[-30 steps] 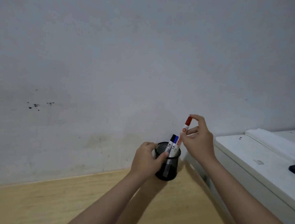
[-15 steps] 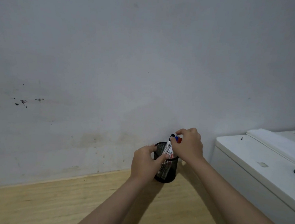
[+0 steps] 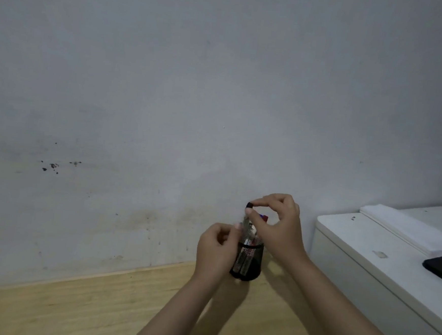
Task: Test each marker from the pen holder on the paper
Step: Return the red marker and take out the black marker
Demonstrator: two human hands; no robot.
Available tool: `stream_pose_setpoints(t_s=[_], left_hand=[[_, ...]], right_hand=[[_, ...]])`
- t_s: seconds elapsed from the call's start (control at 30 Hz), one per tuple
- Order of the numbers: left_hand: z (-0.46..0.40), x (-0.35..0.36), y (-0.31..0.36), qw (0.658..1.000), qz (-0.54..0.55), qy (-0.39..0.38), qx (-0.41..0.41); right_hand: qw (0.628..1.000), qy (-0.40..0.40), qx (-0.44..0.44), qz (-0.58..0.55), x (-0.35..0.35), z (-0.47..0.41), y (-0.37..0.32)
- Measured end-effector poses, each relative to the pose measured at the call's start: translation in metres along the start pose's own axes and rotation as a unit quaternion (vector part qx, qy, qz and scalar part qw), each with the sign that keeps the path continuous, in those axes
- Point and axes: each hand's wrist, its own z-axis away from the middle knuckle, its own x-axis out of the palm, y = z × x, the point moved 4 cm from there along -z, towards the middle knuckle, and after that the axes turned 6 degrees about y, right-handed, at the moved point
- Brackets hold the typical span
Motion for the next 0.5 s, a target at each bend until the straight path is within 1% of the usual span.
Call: stream_pose_setpoints(t_s=[0.03, 0.1, 0.17, 0.23, 0.3, 0.4, 0.43, 0.5], left_hand=[[0.007, -0.003, 0.005, 0.995, 0.065, -0.019, -0.067], [0.026, -0.012, 0.015, 0.966, 0.167, -0.076, -0.184], [0.045, -0.025, 0.023, 0.935, 0.223, -0.115, -0.249], [0.066, -0.043, 0.029, 0.919, 0.246, -0.124, -0.283], [0.086, -0.060, 0.030, 0.918, 0.247, -0.114, -0.288], [0.112, -0.090, 0.029, 0.945, 0.212, -0.089, -0.234], [0.121, -0.100, 0.029, 0.956, 0.192, -0.082, -0.205], [0.141, -0.119, 0.031, 0.974, 0.151, -0.076, -0.149]], right_hand=[[1.000, -0.003, -0.027, -0.010, -0.007, 0.013, -0.012], [0.997, -0.012, -0.075, -0.030, -0.019, 0.040, -0.033], [0.993, -0.021, -0.104, -0.051, -0.027, 0.068, -0.049], [0.990, -0.037, -0.124, -0.054, -0.033, 0.098, -0.063], [0.988, -0.059, -0.133, -0.048, -0.038, 0.124, -0.074], [0.989, -0.075, -0.112, -0.060, -0.050, 0.154, -0.088], [0.991, -0.071, -0.088, -0.075, -0.053, 0.161, -0.091], [0.993, -0.062, -0.011, -0.105, -0.055, 0.172, -0.096]])
